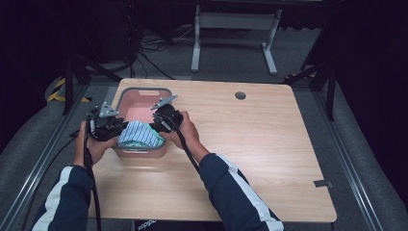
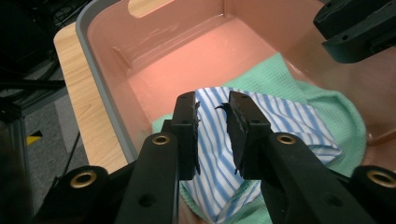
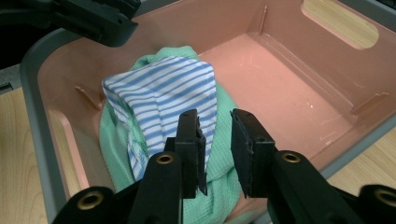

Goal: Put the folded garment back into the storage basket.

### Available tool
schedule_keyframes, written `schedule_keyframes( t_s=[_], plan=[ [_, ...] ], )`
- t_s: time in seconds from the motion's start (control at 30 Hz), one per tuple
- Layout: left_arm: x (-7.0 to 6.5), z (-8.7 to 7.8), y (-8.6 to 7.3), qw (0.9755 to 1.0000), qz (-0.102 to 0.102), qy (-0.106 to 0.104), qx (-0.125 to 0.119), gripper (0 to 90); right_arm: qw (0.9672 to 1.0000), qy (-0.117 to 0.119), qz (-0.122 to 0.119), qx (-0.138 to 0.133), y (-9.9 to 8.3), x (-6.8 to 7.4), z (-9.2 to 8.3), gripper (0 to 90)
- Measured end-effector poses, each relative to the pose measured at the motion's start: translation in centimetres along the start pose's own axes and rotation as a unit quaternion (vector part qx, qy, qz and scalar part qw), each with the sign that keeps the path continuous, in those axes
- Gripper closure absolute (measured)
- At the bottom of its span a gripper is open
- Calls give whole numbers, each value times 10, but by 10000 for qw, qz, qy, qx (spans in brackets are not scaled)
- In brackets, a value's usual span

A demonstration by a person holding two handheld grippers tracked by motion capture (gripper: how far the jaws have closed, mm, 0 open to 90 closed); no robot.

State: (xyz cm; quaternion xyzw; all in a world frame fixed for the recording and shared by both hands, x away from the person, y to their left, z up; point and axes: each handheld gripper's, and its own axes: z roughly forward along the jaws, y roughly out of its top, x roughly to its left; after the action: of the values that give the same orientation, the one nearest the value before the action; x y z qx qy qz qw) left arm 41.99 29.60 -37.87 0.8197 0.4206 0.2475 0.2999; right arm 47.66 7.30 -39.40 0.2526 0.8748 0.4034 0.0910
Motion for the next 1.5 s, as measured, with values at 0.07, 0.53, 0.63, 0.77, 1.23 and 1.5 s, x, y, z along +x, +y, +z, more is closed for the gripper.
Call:
schedule_keyframes(
  t_s=[0.07,0.53,0.63,0.77,1.23,1.5],
  plan=[
    [-2,-2,0,10000,-12,18,-71,726,10000,-30,-49,14,-2,0,-1,716],
    [-26,-16,9,9991,20,-91,-417,577,9990,-202,-394,80,-7,-1,-28,645],
    [-31,-17,11,9990,64,-119,-416,554,9991,-196,-372,46,-8,-2,-33,637],
    [-43,-21,15,9983,201,-277,-469,538,9985,-233,-499,49,-12,-1,-45,612],
    [-78,-27,19,9962,464,-465,-573,363,9949,-682,-722,181,-39,-9,-86,484],
    [-98,-28,19,9947,652,-555,-566,321,9926,-833,-844,262,-58,-13,-108,465]
  ],
)
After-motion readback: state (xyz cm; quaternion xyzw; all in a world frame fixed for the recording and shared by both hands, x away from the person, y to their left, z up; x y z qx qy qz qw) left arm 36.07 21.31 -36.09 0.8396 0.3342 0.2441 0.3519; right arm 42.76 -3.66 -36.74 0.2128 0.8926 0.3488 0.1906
